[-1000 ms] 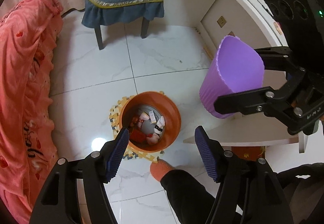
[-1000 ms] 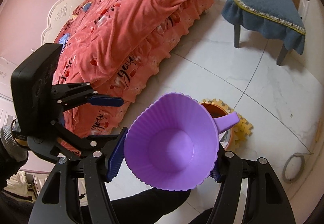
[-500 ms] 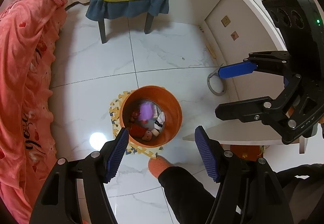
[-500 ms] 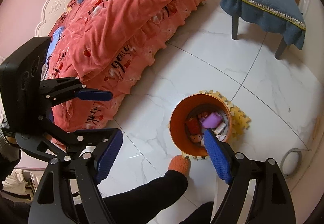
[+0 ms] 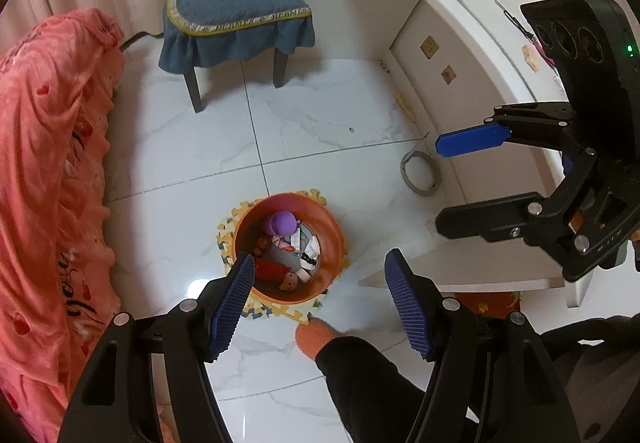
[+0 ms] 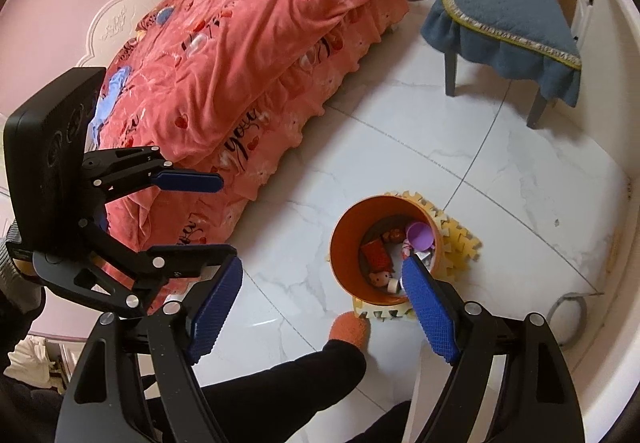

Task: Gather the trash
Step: 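Move both open tools back over the desk mat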

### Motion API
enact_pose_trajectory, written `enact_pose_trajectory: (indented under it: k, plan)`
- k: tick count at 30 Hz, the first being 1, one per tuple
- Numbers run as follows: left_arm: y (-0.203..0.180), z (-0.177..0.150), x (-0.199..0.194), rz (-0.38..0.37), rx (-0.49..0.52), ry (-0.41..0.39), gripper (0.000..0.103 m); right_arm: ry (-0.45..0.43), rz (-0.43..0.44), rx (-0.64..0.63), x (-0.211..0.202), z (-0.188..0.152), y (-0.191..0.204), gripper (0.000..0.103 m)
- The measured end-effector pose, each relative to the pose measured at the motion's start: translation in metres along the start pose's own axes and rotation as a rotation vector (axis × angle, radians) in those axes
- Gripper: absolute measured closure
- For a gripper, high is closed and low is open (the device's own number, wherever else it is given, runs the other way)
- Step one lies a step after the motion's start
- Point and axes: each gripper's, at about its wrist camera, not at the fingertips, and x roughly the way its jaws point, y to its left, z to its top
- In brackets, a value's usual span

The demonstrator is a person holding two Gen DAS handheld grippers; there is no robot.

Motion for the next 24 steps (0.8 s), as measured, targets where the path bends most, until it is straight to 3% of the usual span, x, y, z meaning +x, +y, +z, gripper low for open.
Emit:
enact_pose_trajectory:
  k: [1, 4, 10, 14, 24]
  plan:
    - [-0.004, 0.001, -0.005, 0.005, 0.002, -0.007, 0.034, -0.009, -0.003, 0.002, -0.008, -0.001, 0.0, 0.022]
    - [-0.016, 0.005, -0.023, 0.022, 0.01, -0.043, 0.019, -0.041, -0.014, 0.005, -0.029, -0.005, -0.001, 0.017]
    - [-0.052, 0.016, -0.056, 0.038, 0.053, -0.109, 0.019, -0.125, -0.017, 0.013, -0.085, -0.018, 0.001, 0.017]
    - [-0.08, 0.023, -0.075, 0.044, 0.094, -0.155, 0.013, -0.177, -0.025, 0.02, -0.124, -0.033, -0.001, 0.011]
    - [-0.149, 0.044, -0.089, 0.027, 0.226, -0.2, 0.013, -0.305, -0.084, 0.091, -0.214, -0.09, -0.03, 0.011]
